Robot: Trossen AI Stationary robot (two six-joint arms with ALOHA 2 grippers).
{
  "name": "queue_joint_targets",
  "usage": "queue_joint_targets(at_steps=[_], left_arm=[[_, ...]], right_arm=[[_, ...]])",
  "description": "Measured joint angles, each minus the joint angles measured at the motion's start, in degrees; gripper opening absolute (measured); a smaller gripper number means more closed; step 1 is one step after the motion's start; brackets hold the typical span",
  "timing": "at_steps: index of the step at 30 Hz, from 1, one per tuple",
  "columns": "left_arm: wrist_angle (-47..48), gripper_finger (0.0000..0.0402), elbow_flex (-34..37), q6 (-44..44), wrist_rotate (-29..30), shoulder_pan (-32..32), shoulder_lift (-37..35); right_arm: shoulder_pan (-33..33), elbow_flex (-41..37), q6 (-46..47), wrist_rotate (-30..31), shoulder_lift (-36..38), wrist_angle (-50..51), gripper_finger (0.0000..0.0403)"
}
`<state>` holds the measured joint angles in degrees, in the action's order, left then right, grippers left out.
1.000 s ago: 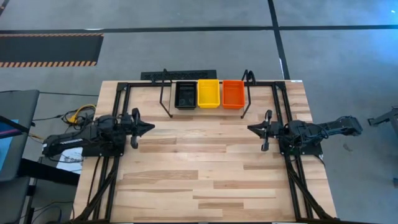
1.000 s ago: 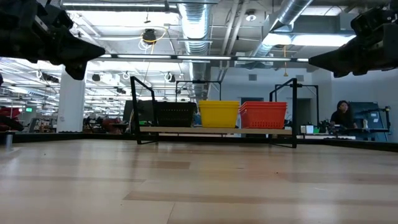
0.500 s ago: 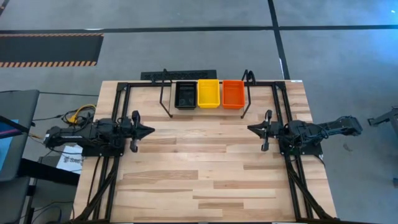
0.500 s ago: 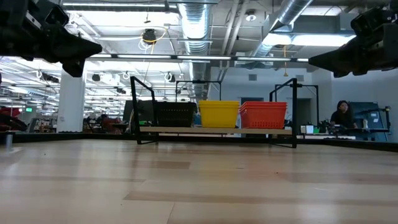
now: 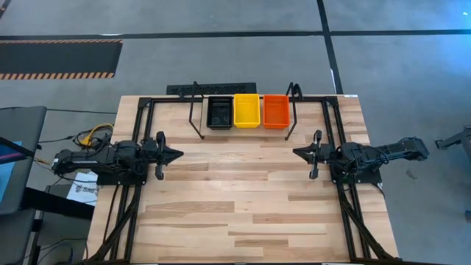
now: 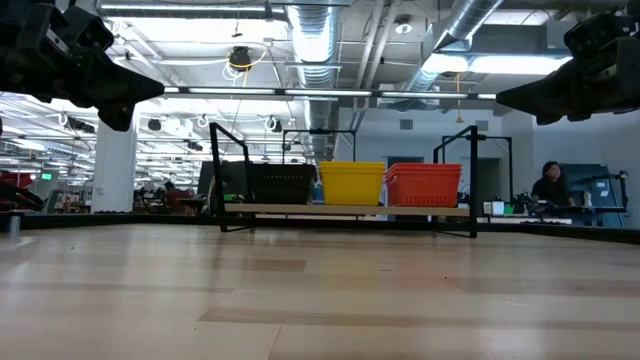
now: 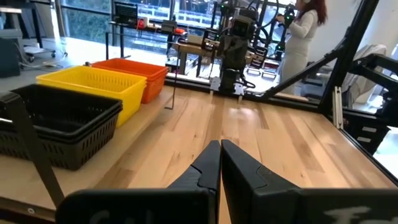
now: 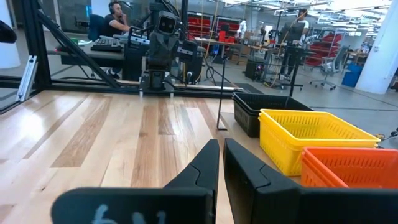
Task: Stack baskets on shelf by color
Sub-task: Return to Home Position
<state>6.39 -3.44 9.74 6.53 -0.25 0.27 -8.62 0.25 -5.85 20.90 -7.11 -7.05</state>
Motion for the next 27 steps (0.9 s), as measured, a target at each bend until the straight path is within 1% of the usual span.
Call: queue_joint_targets(at_steps=[2, 7, 9, 16, 18, 23, 27], left_arm=[[0.0, 0.0000, 0.0, 0.0, 0.0, 0.0, 0.0], [0.1, 0.0000, 0.0, 0.1, 0.0, 0.0, 0.0], [0.1, 0.0000, 0.0, 0.1, 0.0, 0.0, 0.0], [0.2, 0.0000, 0.0, 0.2, 0.2, 0.0, 0.0], [0.2, 0.0000, 0.0, 0.2, 0.2, 0.0, 0.0], [0.2, 0.0000, 0.0, 0.2, 0.2, 0.0, 0.0], [0.2, 0.0000, 0.0, 0.2, 0.2, 0.0, 0.0]], right_arm=[[0.0, 0.0, 1.2, -0.2, 0.0, 0.0, 0.0047], [0.0, 0.0, 10.1, -0.2, 0.0, 0.0, 0.0047], [0.0, 0.0, 11.4, -0.2, 0.0, 0.6, 0.0047], [0.2, 0.0, 11.3, -0.1, 0.0, 2.2, 0.0047], [0.2, 0.0, 9.5, -0.1, 0.0, 2.2, 0.0047], [0.2, 0.0, 1.2, -0.1, 0.0, 2.4, 0.0047], [0.1, 0.0, 2.5, -0.1, 0.0, 2.5, 0.0047]])
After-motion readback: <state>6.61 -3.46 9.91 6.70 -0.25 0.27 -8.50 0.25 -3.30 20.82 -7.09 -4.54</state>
